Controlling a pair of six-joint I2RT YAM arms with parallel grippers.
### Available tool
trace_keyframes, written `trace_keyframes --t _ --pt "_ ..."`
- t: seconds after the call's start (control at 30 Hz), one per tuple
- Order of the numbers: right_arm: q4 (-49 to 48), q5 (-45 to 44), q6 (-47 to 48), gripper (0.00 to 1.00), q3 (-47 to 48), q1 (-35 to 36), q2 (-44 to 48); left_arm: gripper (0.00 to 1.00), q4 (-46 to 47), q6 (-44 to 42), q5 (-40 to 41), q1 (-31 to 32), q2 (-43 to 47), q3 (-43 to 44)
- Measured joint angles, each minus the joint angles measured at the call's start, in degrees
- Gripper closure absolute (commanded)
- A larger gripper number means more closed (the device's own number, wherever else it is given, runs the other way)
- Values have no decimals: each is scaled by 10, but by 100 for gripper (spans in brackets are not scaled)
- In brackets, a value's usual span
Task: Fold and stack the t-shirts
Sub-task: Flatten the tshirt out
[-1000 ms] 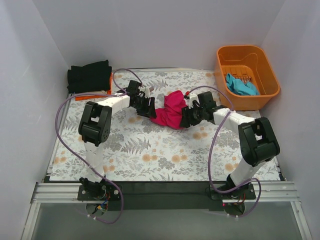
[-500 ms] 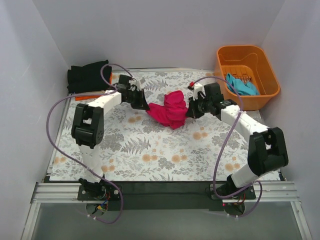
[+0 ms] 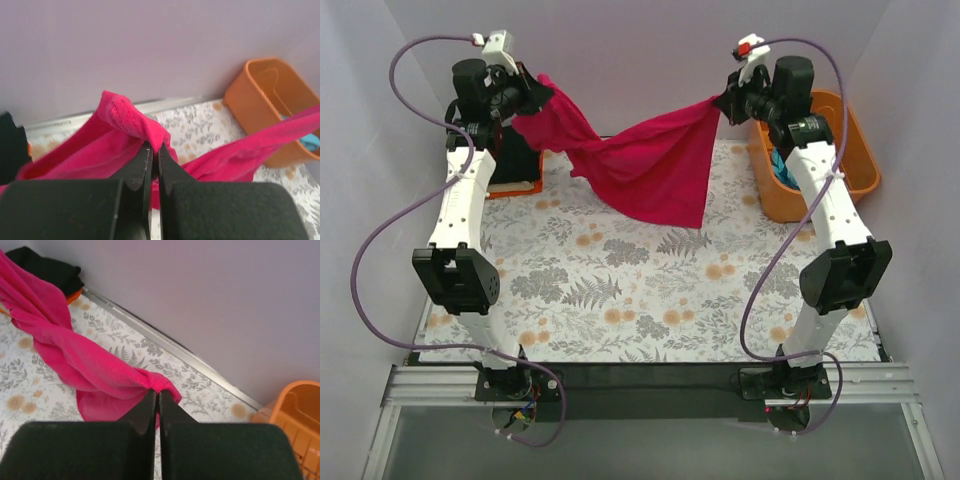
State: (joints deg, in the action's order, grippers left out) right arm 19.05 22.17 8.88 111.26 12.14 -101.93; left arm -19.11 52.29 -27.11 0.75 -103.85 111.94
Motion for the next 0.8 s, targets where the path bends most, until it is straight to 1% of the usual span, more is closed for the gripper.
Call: trace_keyframes --t 0.1,0.17,0.2,0.27,0.37,0.43,0.53,0.57,0.6,0.63,0.67,0.7,0.73,0.77,0.8 --pt "8 0 1 99 50 -15 -12 100 3 -7 15 -12 7 31" --pt "12 1 5 99 50 -22 0 100 5 -23 22 -29 29 15" --pt "7 1 12 99 28 -26 17 100 0 -30 23 -35 42 0" --pt "11 3 24 99 -40 -31 64 100 -2 -52 23 -49 85 -65" --pt "21 8 56 99 -193 -30 160 100 -39 -101 28 -59 165 -195" --pt "29 7 85 99 -290 -28 217 100 -68 -128 32 -59 203 -257" --pt "64 -2 125 99 -411 -26 284 100 -130 -177 21 -61 250 -347" --pt "73 -7 142 96 -448 -26 303 83 -158 -194 11 -63 259 -367" --pt "84 -15 160 61 -483 -26 320 67 -187 -213 3 -63 264 -382" --pt "99 -23 176 44 -512 -26 331 49 -214 -231 -6 -63 265 -395" --pt "113 -30 192 34 -528 -26 336 33 -237 -248 -12 -63 265 -405" --pt "131 -38 208 18 -541 -26 335 26 -256 -260 -17 -63 264 -414" --pt "144 -45 218 14 -548 -26 329 18 -272 -267 -20 -63 264 -421" --pt "155 -51 231 12 -551 -26 323 15 -287 -276 -22 -63 264 -429" --pt "161 -53 239 11 -552 -26 319 14 -301 -282 -22 -63 264 -431"
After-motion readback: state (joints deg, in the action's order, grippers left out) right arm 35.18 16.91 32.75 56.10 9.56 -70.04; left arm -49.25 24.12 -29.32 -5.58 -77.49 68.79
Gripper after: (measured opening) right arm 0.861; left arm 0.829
